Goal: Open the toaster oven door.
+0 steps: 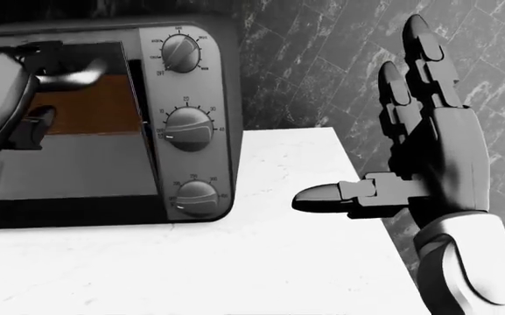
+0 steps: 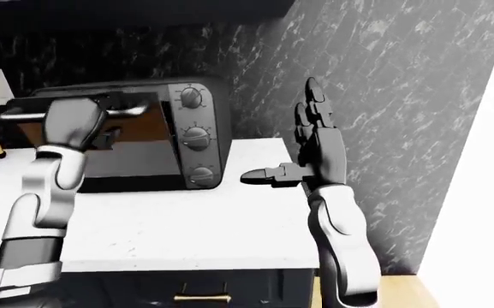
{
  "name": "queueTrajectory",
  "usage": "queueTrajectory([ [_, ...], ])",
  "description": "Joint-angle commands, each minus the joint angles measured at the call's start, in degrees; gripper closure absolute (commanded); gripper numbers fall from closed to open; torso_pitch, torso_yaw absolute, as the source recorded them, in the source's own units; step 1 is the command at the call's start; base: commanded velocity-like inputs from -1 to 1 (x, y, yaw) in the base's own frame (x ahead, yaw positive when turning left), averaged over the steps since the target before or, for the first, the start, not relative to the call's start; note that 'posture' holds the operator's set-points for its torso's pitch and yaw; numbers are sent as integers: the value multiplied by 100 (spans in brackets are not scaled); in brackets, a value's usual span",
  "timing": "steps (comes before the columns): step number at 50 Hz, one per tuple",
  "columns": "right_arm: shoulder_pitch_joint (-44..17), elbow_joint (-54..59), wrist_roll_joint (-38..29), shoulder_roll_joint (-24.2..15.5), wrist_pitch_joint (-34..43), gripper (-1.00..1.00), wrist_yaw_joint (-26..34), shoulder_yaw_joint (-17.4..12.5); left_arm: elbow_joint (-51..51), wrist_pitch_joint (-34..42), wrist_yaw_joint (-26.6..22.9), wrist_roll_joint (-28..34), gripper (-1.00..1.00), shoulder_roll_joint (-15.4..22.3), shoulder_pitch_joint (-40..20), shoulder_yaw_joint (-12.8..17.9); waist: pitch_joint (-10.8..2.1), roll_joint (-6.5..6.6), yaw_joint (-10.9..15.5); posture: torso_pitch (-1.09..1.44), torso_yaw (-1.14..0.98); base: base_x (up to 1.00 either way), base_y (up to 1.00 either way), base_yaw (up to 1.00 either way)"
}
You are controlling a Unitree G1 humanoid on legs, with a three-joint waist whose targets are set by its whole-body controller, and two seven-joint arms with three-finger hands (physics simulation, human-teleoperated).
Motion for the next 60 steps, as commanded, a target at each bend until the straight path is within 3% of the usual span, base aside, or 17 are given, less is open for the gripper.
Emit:
queueTrajectory([
  [1,-162,-142,25,-20,-122,-100,-3,-10,187,143,-441,82,38,9,242,-29,110,-64,4,-52,0,0,0,0],
  [10,-184,-160,45,-28,-89,-100,-16,-14,-120,158,-464,191,53,-71,670,-4,155,-50,-26,-52,0,0,0,0],
  [16,-154,-176,57,-32,-96,-100,-20,-18,-1120,260,-860,87,65,-172,1119,168,216,-71,-37,-52,0,0,0,0],
  [22,-134,-215,57,-30,-83,-100,-22,-15,-2255,303,-1250,1,66,-366,1685,371,270,-83,-30,-52,0,0,0,0],
  [35,-69,-282,39,-16,-70,-100,-9,-3,-3137,321,-1594,-95,65,-520,2035,559,308,-117,24,-52,0,0,0,0],
  [47,32,-354,24,21,-93,-100,2,15,-4040,236,-1969,-185,47,-795,2670,718,213,-113,92,-52,0,0,0,0],
  [53,49,-401,40,13,-70,-100,3,-5,-4563,112,-2222,-297,18,-980,3131,908,178,-120,129,-52,0,0,0,0],
  [60,56,-405,52,19,-80,-100,-3,-5,-4812,-111,-2347,-249,7,-1147,3457,984,171,-133,176,-52,0,0,0,0],
])
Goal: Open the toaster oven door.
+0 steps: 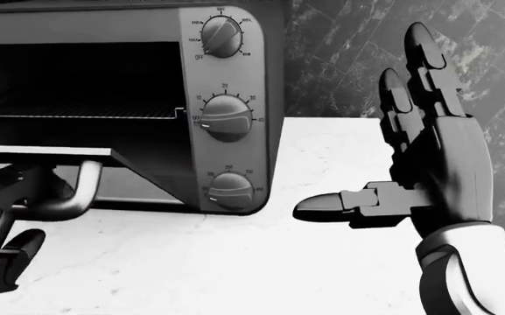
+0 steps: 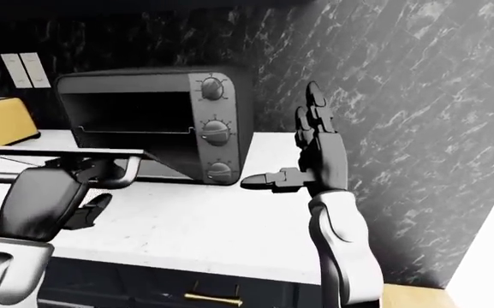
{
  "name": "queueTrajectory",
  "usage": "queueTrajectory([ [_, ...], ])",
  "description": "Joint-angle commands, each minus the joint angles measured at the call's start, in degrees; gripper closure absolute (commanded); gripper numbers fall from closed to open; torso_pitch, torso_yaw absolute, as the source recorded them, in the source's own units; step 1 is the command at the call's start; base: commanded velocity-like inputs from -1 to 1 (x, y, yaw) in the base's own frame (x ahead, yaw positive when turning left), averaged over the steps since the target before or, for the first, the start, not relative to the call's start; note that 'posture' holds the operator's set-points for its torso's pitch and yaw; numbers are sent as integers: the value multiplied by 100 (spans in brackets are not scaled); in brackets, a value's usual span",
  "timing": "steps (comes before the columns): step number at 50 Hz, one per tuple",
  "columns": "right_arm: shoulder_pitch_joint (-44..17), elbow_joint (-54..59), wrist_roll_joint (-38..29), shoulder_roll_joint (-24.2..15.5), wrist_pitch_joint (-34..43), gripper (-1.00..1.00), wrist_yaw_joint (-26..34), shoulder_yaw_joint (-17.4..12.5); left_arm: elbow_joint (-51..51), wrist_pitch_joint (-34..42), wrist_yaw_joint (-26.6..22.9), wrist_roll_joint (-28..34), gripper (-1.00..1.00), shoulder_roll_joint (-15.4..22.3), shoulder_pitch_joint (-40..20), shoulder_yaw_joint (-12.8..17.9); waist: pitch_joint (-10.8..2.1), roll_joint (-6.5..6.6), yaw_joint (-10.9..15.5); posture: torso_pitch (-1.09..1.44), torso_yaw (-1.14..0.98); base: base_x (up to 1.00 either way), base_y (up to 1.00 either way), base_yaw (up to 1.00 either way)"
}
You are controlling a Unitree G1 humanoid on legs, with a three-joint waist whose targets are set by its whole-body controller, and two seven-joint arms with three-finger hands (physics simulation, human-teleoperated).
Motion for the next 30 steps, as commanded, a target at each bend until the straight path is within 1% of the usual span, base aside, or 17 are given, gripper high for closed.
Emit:
queueTrajectory([
  [1,-158,-163,14,-24,-145,-100,-3,-23,84,85,-156,31,5,17,-20,86,61,-21,-21,-52,0,0,0,0],
  [2,-156,-154,9,-24,-154,-100,-3,-18,62,62,-169,14,4,15,1,114,64,-22,-15,-52,0,0,0,0],
  [5,-145,-161,8,-17,-164,-100,-6,-8,-40,-40,-190,-67,-10,-2,99,261,75,-25,-3,-52,0,0,0,0],
  [8,-131,-172,3,-12,-171,-100,-10,-4,-330,-32,-385,-141,-10,-86,228,364,91,-20,0,-52,0,0,0,0],
  [12,-132,-195,16,-18,-146,-100,-14,-20,-550,-73,-525,-221,-9,-154,355,495,116,-27,-15,-52,0,0,0,0],
  [13,-125,-190,17,-19,-155,-100,-12,-22,-796,-64,-648,-298,-8,-216,468,589,124,-29,-23,-52,0,0,0,0],
  [16,-84,-237,22,-12,-152,-100,-10,-16,-1006,-68,-758,-392,-7,-291,495,735,134,-41,-38,-52,0,0,0,0],
  [23,-91,-231,30,-20,-154,-100,-6,-28,-1084,-142,-690,-435,-9,-363,557,900,133,-68,-35,-52,0,0,0,0],
  [27,-32,-289,20,-5,-157,-100,-5,-13,-956,-259,-541,-336,-6,-437,656,876,127,-73,-36,-52,0,0,0,0],
  [30,-20,-316,17,-4,-142,-100,-4,-18,-761,-432,-378,-243,-4,-532,846,833,115,-70,-35,-52,0,0,0,0],
])
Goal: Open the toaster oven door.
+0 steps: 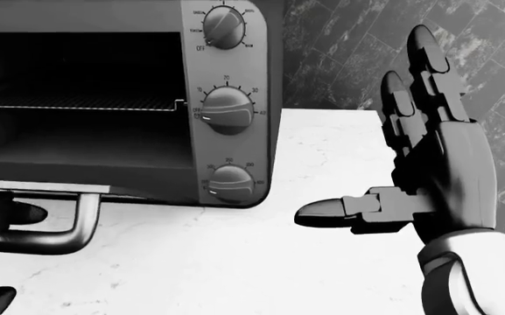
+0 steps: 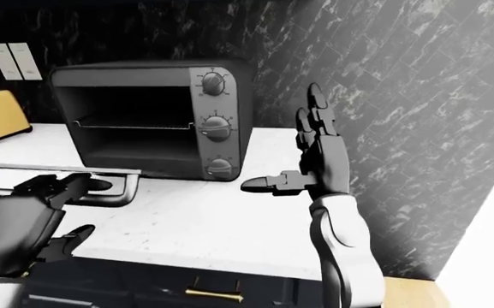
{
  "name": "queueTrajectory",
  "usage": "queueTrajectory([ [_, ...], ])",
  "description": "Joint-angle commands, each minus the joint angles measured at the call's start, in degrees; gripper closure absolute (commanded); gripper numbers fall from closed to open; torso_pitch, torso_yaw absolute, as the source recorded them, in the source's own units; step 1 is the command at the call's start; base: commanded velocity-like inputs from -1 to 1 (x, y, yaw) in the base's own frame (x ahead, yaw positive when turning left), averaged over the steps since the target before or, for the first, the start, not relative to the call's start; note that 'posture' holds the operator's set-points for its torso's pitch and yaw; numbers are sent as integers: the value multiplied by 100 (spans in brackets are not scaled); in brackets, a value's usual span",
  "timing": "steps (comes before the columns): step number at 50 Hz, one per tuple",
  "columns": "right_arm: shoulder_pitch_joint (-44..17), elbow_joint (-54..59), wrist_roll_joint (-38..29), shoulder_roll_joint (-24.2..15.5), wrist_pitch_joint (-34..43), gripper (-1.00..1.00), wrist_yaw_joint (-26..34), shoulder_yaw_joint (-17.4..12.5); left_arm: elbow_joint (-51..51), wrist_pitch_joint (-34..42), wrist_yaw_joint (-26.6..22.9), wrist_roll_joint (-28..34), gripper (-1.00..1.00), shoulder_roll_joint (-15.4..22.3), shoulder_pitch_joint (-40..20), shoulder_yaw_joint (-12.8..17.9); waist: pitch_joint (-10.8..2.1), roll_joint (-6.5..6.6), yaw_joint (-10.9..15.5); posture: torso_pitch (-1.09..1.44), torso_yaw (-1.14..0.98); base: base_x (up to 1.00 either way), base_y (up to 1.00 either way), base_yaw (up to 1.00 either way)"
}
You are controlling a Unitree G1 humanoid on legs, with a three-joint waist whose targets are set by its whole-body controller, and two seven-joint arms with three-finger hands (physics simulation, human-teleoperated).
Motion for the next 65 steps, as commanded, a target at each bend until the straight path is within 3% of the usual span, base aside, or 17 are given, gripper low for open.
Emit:
queueTrajectory([
  [1,-150,-162,3,-23,-141,-100,2,-26,28,-117,128,73,-4,-8,30,2,32,1,-1,-52,0,0,0,0],
  [8,-68,-291,-7,-5,-104,-100,2,-17,288,-479,97,216,-1,-81,263,77,12,12,27,-52,0,0,0,0],
  [19,-77,-370,5,-9,-30,-100,-19,-33,848,-893,537,599,-4,-195,529,37,48,35,71,-52,0,0,0,0],
  [25,-112,-355,1,-11,-19,-100,-28,-35,1116,-1178,780,929,-10,-311,768,-154,104,39,81,-52,0,0,0,0],
  [31,-95,-341,-10,-2,-53,-100,-26,-19,1488,-1386,1173,1247,-1,-365,976,-322,149,31,62,-52,0,0,0,0],
  [36,-96,-342,-23,9,-49,-100,-33,6,1308,-1344,1081,1144,-15,-349,952,-280,161,38,60,-52,0,0,0,0],
  [45,-42,-419,-54,39,-37,-100,-33,46,1249,-1373,1012,1095,-18,-340,935,-178,187,16,59,-52,0,0,0,0],
  [53,11,-453,-80,65,-60,-100,-26,72,1686,-1487,1279,1374,-15,-315,1025,-198,199,22,45,-52,0,0,0,0],
  [60,54,-506,-102,83,-53,-100,-16,87,2408,-1668,1862,1865,-15,-317,1323,-536,164,78,60,-52,0,0,0,0],
  [65,68,-542,-99,83,-35,-100,-16,83,2919,-1657,2229,2135,-27,-257,1495,-827,128,121,65,-52,0,0,0,0],
])
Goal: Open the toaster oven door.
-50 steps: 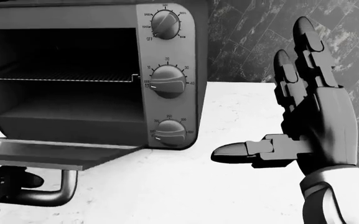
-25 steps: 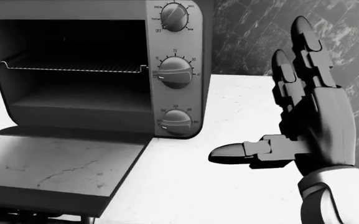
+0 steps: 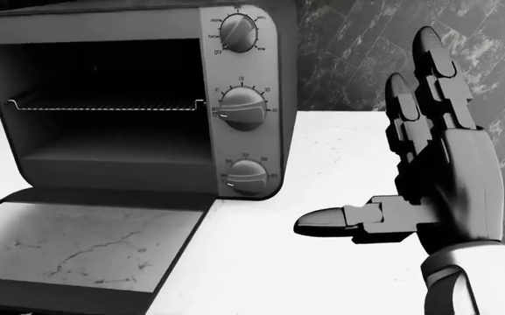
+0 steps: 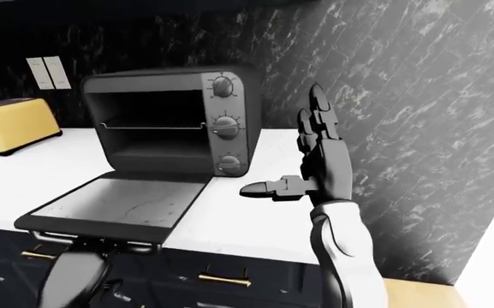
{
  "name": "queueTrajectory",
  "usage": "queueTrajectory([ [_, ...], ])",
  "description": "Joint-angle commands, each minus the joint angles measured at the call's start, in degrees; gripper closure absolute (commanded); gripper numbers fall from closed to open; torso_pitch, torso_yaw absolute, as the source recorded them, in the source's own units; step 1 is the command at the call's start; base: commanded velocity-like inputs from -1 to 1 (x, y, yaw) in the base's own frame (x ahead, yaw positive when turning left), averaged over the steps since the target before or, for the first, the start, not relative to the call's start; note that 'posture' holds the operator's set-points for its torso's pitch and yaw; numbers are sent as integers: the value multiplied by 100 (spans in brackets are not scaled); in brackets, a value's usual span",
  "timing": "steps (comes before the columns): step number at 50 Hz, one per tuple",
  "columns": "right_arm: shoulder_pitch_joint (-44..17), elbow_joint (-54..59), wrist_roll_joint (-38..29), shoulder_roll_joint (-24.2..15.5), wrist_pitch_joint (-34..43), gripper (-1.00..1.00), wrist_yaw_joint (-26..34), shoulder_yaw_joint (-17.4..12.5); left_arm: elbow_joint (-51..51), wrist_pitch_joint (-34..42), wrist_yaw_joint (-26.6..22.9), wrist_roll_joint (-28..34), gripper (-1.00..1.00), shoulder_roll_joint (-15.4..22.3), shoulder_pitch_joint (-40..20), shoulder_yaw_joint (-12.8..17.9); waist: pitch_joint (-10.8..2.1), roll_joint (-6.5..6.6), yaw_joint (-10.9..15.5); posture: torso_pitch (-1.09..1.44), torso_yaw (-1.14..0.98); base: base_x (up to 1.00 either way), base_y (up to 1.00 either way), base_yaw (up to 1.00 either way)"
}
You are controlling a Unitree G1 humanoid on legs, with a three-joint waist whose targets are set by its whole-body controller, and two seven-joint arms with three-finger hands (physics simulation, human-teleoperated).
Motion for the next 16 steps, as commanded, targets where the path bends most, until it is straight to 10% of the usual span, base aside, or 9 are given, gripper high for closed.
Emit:
queueTrajectory([
  [1,-139,-164,17,-8,-121,-100,16,20,570,-106,-316,608,-28,14,178,-373,120,-41,-37,-52,0,0,0,0],
  [16,-77,-204,-20,18,-137,-100,24,60,1228,90,79,780,-43,237,252,-577,117,0,4,-52,0,0,0,0],
])
